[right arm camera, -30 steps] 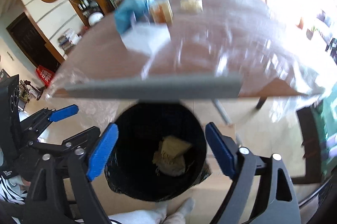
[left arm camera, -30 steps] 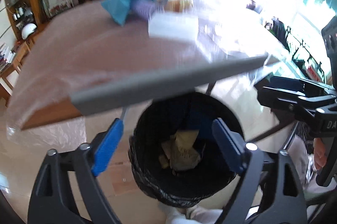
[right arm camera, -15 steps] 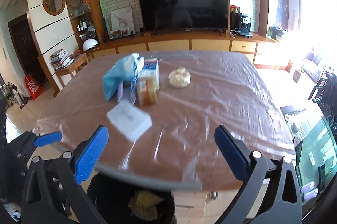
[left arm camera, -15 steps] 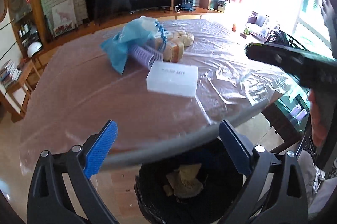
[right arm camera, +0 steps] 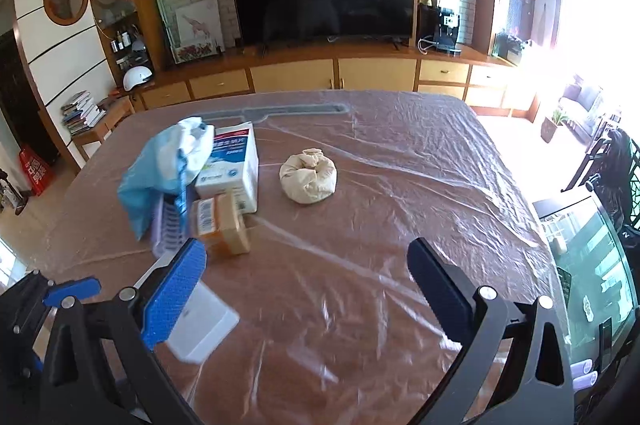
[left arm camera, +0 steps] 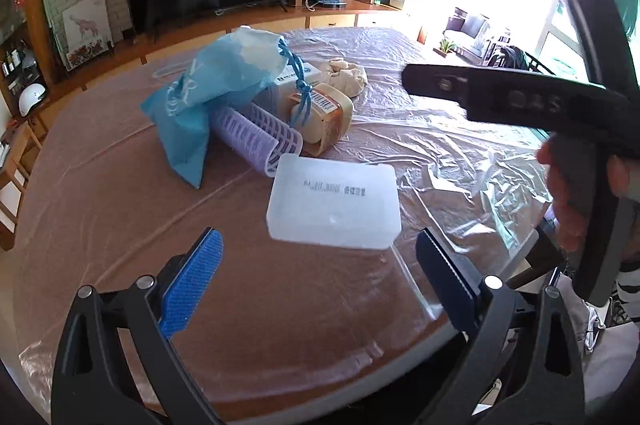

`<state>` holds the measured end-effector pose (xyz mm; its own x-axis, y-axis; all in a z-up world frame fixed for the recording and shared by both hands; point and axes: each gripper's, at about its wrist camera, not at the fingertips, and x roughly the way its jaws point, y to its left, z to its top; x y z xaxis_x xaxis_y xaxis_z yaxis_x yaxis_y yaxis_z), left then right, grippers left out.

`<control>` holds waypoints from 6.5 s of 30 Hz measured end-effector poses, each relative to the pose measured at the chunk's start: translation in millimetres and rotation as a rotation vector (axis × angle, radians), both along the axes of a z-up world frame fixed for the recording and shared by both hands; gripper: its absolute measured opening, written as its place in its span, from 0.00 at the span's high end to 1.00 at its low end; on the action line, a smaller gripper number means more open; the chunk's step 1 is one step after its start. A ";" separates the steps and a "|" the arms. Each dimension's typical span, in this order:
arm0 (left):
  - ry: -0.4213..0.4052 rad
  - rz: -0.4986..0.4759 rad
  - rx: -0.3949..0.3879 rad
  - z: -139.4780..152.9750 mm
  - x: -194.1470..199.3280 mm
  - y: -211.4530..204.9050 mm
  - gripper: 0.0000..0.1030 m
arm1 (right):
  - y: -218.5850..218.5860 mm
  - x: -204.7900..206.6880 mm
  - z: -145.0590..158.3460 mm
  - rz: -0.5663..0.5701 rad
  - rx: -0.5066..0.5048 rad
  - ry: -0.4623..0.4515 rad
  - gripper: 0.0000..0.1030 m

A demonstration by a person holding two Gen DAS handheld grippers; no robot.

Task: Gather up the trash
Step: 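Move both open grippers back toward the remaining items on the table, then grasp the white plastic box with the left gripper while the right gripper grasps the beige crumpled cloth, then carry the white box and beige cloth with both grippers over the trash bin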

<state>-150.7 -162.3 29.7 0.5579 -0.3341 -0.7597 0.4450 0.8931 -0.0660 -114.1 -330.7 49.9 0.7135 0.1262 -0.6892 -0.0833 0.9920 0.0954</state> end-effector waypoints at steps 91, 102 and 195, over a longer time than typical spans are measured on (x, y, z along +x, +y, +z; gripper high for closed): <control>0.060 -0.012 -0.015 -5.0 24.8 -17.9 0.19 | 40.1 70.5 -45.7 0.295 -0.202 0.063 0.46; 0.051 -0.010 -0.025 -2.9 23.8 -16.3 0.19 | 21.4 79.3 -27.9 0.232 -0.034 0.093 0.40; 0.006 0.129 0.036 -0.3 -140.6 13.9 0.19 | 32.2 -197.3 -34.6 0.301 0.156 0.185 0.52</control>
<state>-291.3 -148.4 29.5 0.5900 -0.2325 -0.7732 0.3260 0.9447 -0.0353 -311.4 -298.5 15.3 0.4941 0.4245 -0.7587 -0.3355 0.8982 0.2841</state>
